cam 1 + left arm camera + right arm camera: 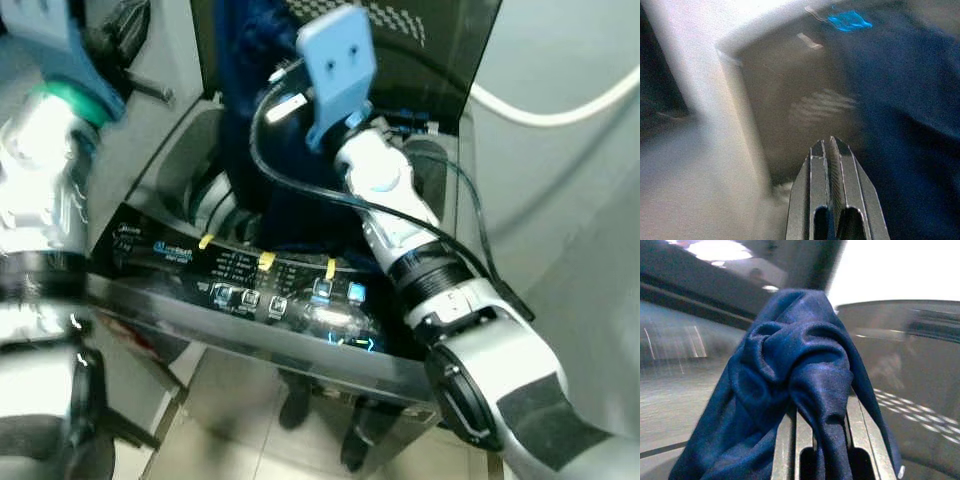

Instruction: Clothes washing

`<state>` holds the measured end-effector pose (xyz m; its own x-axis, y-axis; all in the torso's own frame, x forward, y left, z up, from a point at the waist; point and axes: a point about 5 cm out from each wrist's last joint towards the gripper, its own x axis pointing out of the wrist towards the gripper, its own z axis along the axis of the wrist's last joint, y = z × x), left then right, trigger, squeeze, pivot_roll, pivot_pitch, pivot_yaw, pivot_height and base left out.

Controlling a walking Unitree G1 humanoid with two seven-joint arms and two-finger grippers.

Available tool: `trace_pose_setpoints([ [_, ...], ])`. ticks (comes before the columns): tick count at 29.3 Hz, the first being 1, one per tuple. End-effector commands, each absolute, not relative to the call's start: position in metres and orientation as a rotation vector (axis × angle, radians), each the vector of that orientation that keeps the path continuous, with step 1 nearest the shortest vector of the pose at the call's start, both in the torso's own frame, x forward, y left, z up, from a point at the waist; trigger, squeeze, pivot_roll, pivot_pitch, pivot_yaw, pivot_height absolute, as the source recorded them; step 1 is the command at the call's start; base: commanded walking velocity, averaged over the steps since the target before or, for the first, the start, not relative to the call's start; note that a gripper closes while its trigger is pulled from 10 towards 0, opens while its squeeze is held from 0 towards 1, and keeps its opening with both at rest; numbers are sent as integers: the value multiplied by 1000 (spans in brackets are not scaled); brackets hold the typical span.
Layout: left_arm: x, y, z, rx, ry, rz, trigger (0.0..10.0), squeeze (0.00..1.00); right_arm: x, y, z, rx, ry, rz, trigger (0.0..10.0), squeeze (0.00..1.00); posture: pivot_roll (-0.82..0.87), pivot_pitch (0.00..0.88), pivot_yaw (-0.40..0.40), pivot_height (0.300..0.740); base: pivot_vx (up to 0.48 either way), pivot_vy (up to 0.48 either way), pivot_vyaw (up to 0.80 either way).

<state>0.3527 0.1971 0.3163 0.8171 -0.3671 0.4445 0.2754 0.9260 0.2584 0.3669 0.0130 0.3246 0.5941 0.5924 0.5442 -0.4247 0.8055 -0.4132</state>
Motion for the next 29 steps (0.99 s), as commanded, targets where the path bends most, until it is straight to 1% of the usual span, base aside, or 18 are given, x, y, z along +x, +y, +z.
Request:
trace_pose_setpoints([
  [1, 336, 174, 308, 226, -534, -319, 10000, 0, 363, 23, 320, -304, -732, 628, 10000, 0, 36, 38, 40, 740, 0, 0, 0],
  [2, 336, 174, 308, 226, -534, -319, 10000, 0, 363, 23, 320, -304, -732, 628, 10000, 0, 36, 38, 40, 740, 0, 0, 0],
  [3, 329, 164, 299, 237, -543, -261, 10000, 0, 365, 24, 316, -325, -713, 617, 10000, 0, 36, 38, 40, 740, 0, 0, 0],
  [4, 329, 164, 299, 237, -543, -261, 10000, 0, 365, 24, 316, -325, -713, 617, 10000, 0, 36, 38, 40, 740, 0, 0, 0],
  [5, 314, 150, 289, 192, -565, -180, 10000, 0, 370, 24, 310, -354, -670, 571, 10000, 0, 44, 37, 32, 740, 0, 0, 0],
  [7, 314, 150, 289, 192, -565, -180, 10000, 0, 370, 24, 310, -354, -670, 571, 10000, 0, 44, 37, 32, 740, 0, 0, 0],
  [8, 310, 147, 291, 184, -584, -180, 10000, 0, 375, 24, 308, -380, -634, 534, 10000, 659, 51, 35, 27, 740, 0, 0, 0],
  [9, 310, 147, 291, 184, -584, -180, 10000, 0, 375, 24, 308, -380, -634, 534, 10000, 659, 51, 35, 27, 740, 0, 0, 0],
  [10, 306, 144, 294, 188, -603, -193, 10000, 0, 378, 23, 307, -395, -603, 510, 10000, 1000, 52, 34, 26, 740, 0, 0, 0],
  [11, 303, 143, 297, 196, -619, -215, 10000, 0, 383, 19, 304, -407, -556, 473, 10000, 1000, 55, 33, 25, 740, 0, 0, 0],
  [12, 303, 143, 297, 196, -619, -215, 10000, 0, 383, 19, 304, -407, -556, 473, 10000, 1000, 55, 33, 25, 740, 0, 0, 0],
  [14, 294, 138, 297, 209, -620, -265, 10000, 0, 394, 7, 302, -407, -478, 369, 10000, 1000, 55, 33, 26, 740, 0, 0, 0],
  [17, 294, 138, 297, 209, -620, -265, 10000, 0, 394, 7, 302, -407, -478, 369, 10000, 1000, 55, 33, 26, 740, 0, 0, 0],
  [22, 284, 130, 292, 201, -597, -284, 10000, 0, 403, -14, 305, -380, -437, 264, 10000, 1000, 51, 37, 26, 740, 0, 0, 0],
  [25, 282, 128, 291, 197, -593, -275, 10000, 0, 405, -19, 306, -381, -431, 245, 10000, 1000, 48, 35, 26, 740, 0, 0, 0],
  [26, 282, 126, 292, 189, -598, -265, 10000, 0, 408, -29, 306, -400, -421, 206, 10000, 0, 42, 31, 21, 740, 0, 0, 0],
  [28, 284, 124, 294, 182, -602, -258, 10000, 0, 411, -38, 306, -411, -412, 168, 10000, 0, 39, 29, 20, 740, 0, 0, 0],
  [29, 284, 124, 294, 182, -602, -258, 10000, 0, 411, -38, 306, -411, -412, 168, 10000, 0, 39, 29, 20, 740, 0, 0, 0],
])
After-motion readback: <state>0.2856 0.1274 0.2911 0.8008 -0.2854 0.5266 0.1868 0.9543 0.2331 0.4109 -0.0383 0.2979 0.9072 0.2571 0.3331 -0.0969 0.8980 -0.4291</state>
